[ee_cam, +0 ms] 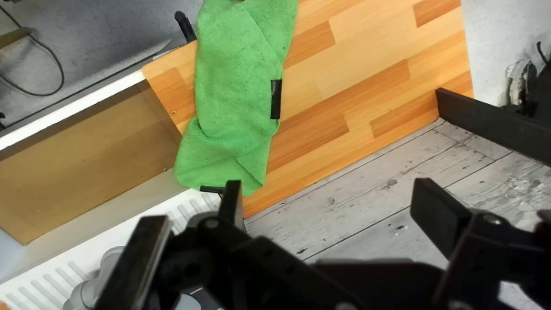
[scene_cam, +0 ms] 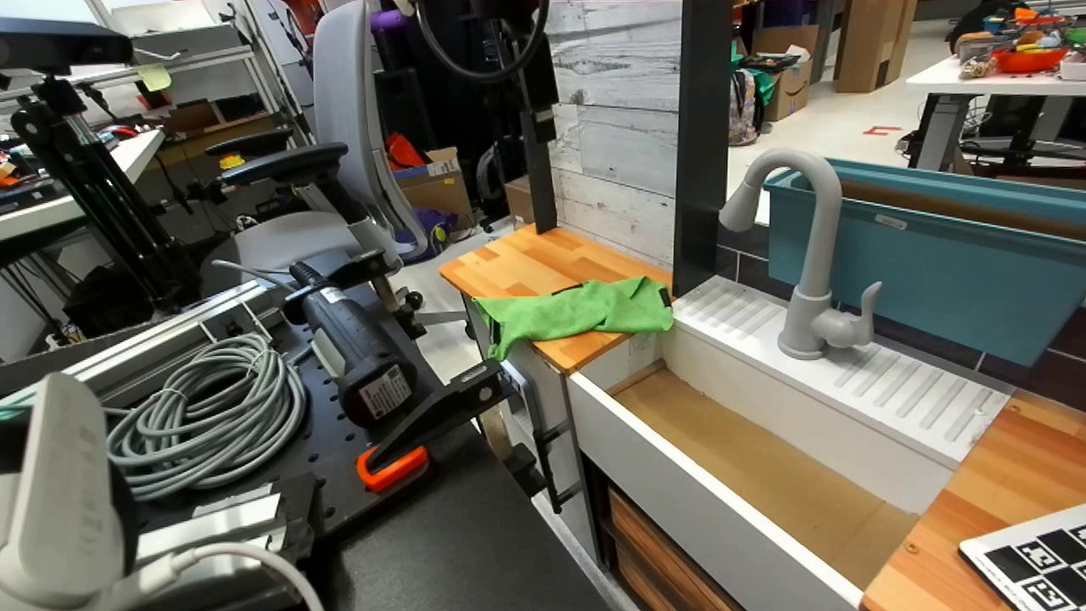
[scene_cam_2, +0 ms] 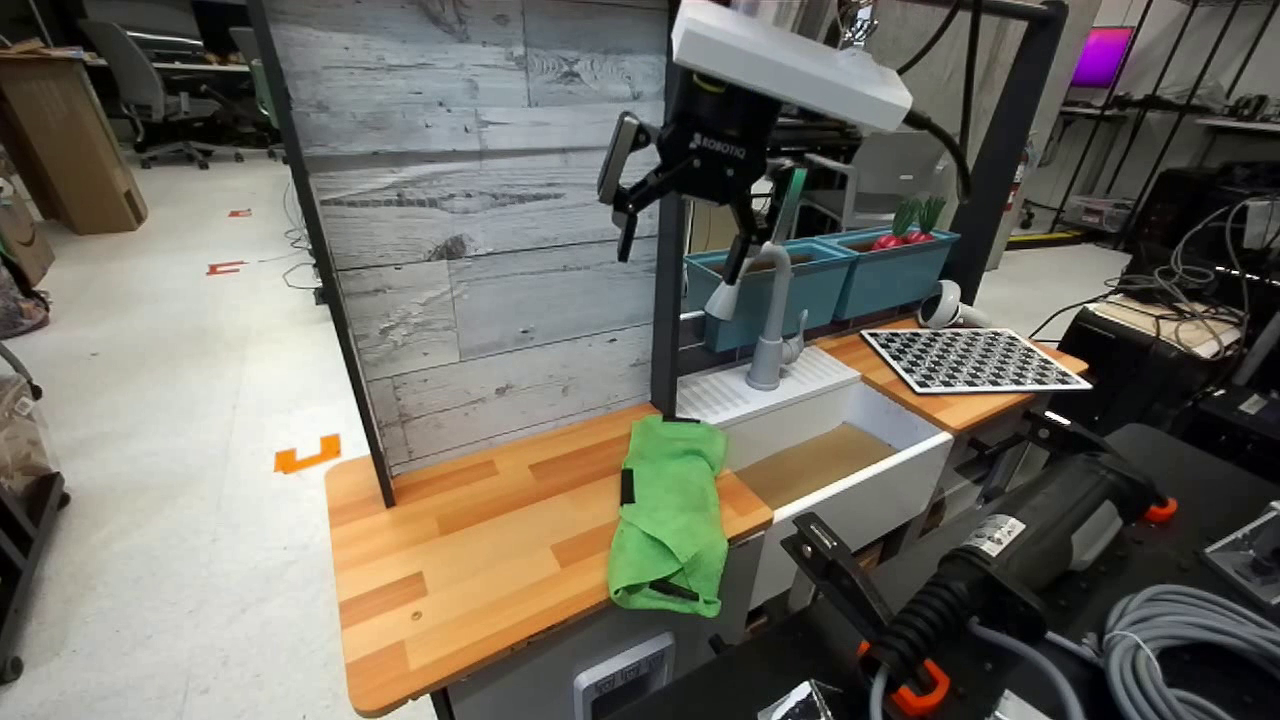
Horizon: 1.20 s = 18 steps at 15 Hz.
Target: Unfold the green towel
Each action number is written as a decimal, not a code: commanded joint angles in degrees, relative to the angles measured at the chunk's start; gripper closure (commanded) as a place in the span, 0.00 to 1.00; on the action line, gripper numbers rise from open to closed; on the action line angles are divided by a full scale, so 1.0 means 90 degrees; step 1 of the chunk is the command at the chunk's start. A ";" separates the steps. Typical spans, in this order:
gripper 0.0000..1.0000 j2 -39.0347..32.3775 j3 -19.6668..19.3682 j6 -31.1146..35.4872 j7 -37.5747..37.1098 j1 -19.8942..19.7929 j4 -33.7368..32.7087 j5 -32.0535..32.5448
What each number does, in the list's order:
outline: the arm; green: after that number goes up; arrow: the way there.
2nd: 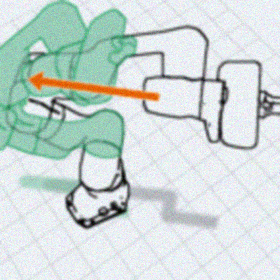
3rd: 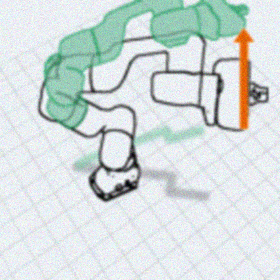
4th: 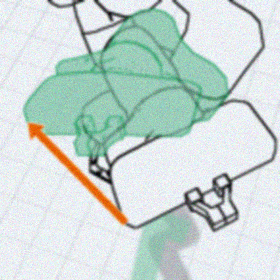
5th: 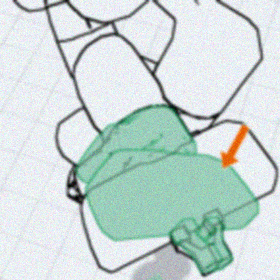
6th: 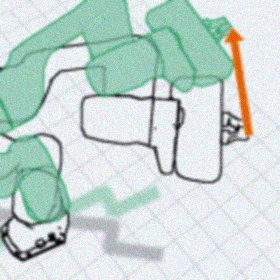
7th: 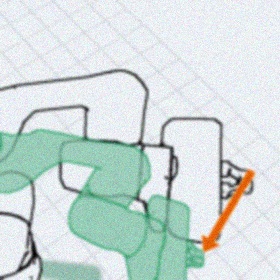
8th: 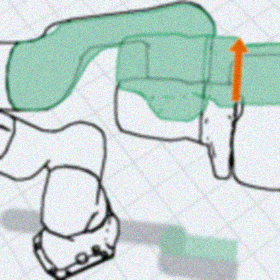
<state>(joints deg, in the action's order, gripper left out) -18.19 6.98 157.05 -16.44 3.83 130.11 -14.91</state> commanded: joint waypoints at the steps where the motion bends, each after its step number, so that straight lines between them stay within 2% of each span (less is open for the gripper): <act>1: 0.00 -0.0869 -0.0108 0.0424 -0.0183 0.0141 -0.0451 -0.0099; 9: 0.00 -0.2738 -0.0410 0.0307 -0.0790 0.0648 -0.1889 0.0012; 18: 0.00 -0.3983 -0.0864 0.0209 -0.1332 0.1211 -0.3147 0.0062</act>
<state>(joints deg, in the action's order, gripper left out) -50.84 1.22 159.89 -26.32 12.77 106.18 -14.95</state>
